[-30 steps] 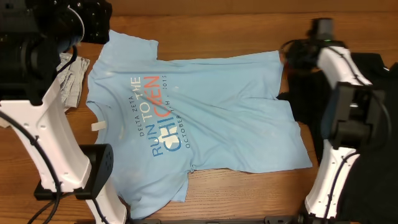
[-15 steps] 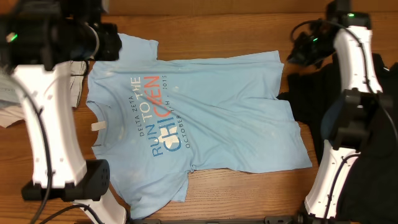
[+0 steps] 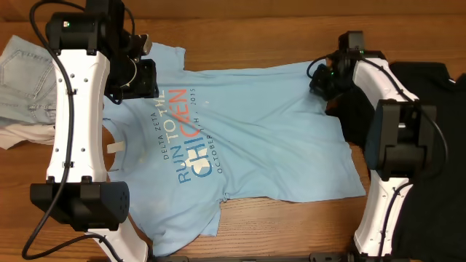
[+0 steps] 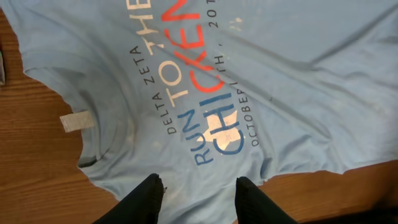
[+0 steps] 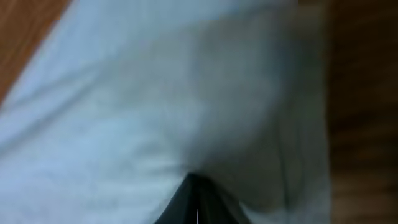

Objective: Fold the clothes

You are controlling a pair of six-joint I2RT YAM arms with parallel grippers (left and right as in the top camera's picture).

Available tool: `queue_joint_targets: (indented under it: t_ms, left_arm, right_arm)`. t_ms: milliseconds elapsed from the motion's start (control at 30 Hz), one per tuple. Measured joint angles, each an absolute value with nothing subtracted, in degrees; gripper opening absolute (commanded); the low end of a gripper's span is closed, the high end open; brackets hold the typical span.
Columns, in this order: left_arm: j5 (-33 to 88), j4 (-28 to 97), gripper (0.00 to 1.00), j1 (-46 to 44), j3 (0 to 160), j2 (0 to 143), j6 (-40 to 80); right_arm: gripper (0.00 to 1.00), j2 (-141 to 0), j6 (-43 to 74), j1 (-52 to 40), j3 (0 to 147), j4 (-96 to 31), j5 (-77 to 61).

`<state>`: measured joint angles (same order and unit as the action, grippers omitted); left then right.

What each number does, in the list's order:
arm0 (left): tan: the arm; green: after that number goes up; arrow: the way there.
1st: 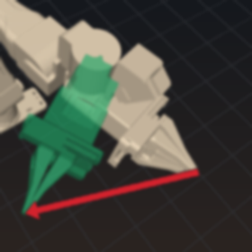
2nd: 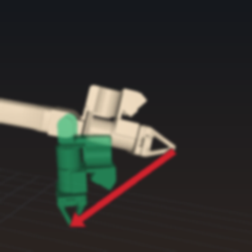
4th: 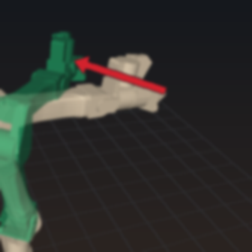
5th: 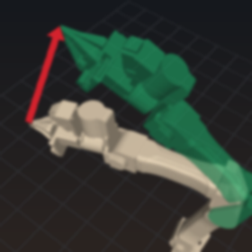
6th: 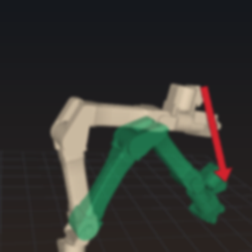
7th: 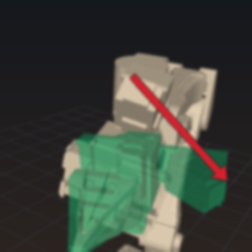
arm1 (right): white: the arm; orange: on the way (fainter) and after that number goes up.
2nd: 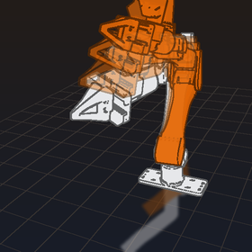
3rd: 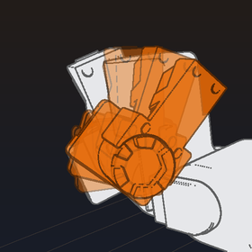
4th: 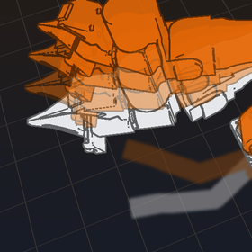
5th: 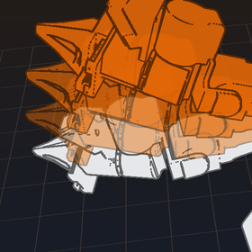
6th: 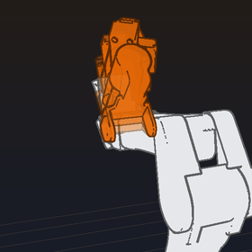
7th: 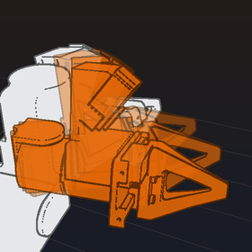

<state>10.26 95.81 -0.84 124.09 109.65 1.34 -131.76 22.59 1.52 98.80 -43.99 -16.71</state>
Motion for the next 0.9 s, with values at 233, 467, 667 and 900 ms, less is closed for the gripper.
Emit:
queue_joint_targets:
  t_ms: [233,467,667,900]
  left_arm:
    - [10.3,94.3,0.49,-0.8,124.1,109.6,1.3]
    - [10.2,90.0,0.51,-2.1,122.2,109.6,1.3]
    - [10.1,81.1,0.13,-3.6,111.8,109.5,1.3]
    - [10.3,61.3,0.04,-3.8,90.4,109.5,1.4]
  right_arm:
    - [0.04,-132.3,27.2,7.9,97.5,-31.7,-12.4]
    - [0.09,-135.0,23.9,17.6,103.1,-32.5,-21.6]
    - [0.13,-135.1,20.1,17.0,114.1,-42.0,-33.2]
    - [0.13,-128.6,17.3,13.6,120.8,-61.2,-38.7]
